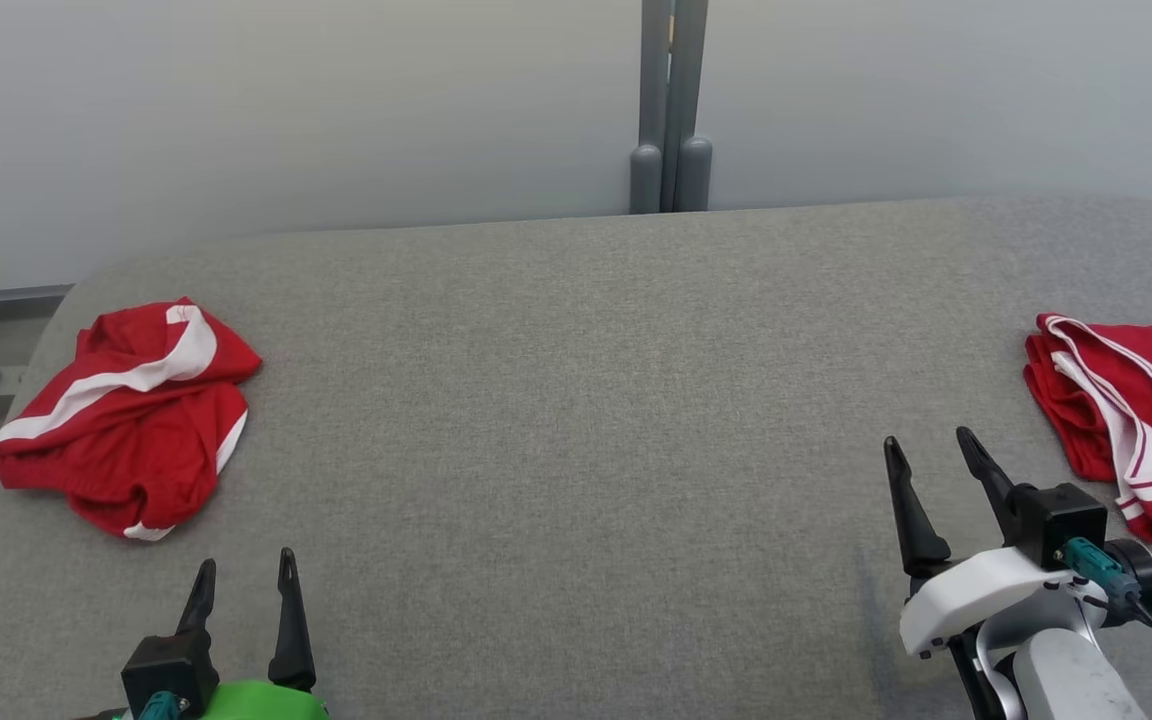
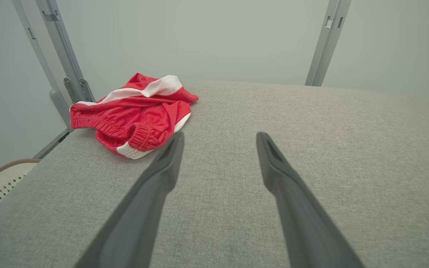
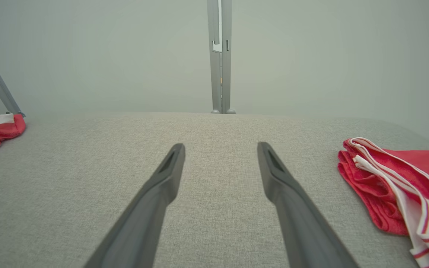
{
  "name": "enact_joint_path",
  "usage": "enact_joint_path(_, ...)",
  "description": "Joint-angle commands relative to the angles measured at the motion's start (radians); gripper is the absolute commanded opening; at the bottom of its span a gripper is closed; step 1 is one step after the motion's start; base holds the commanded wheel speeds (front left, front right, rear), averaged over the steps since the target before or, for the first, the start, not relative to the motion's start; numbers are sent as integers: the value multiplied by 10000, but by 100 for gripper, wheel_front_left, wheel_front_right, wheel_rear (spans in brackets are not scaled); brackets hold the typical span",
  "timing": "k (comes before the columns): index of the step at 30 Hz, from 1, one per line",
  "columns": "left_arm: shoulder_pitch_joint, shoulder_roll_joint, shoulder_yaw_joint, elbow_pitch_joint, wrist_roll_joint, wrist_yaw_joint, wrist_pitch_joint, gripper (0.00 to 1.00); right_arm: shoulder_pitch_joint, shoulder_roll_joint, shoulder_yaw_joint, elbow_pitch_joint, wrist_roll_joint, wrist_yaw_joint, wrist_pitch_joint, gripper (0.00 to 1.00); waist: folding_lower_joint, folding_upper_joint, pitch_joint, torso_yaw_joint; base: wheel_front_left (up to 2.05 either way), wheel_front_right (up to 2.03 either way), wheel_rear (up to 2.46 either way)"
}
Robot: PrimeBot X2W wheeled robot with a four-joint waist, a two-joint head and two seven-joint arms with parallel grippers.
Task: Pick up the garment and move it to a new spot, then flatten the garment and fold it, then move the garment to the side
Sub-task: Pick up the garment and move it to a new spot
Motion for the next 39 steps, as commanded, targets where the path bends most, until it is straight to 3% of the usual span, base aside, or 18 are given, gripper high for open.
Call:
enact_joint_path(1, -82, 22, 57, 16, -79, -1, 8, 100, 75, -29, 22, 49, -16, -16, -26, 100, 1, 0, 45, 232, 0, 0, 0)
enact_joint_path(14, -149, 24, 559, 212, 130, 9, 6, 100, -11, -12, 457, 32, -132, -16, -26, 100, 1, 0, 176, 2250, 0, 0, 0)
enact_joint_path(22, -54, 24, 911, 277, 277, 66, 6, 100, -255, 42, 968, 226, -319, -16, -26, 100, 1, 0, 225, 3090, 0, 0, 0)
enact_joint_path(31, 66, 22, 850, 234, 85, 10, 6, 100, -375, 100, 1257, 300, -337, -16, -26, 100, 1, 0, 275, 3412, 0, 0, 0)
enact_joint_path(39, -258, 22, 787, 390, 64, -295, 6, 100, -577, -119, 1550, 361, -152, -16, -26, 100, 1, 0, 589, 3153, 0, 0, 0)
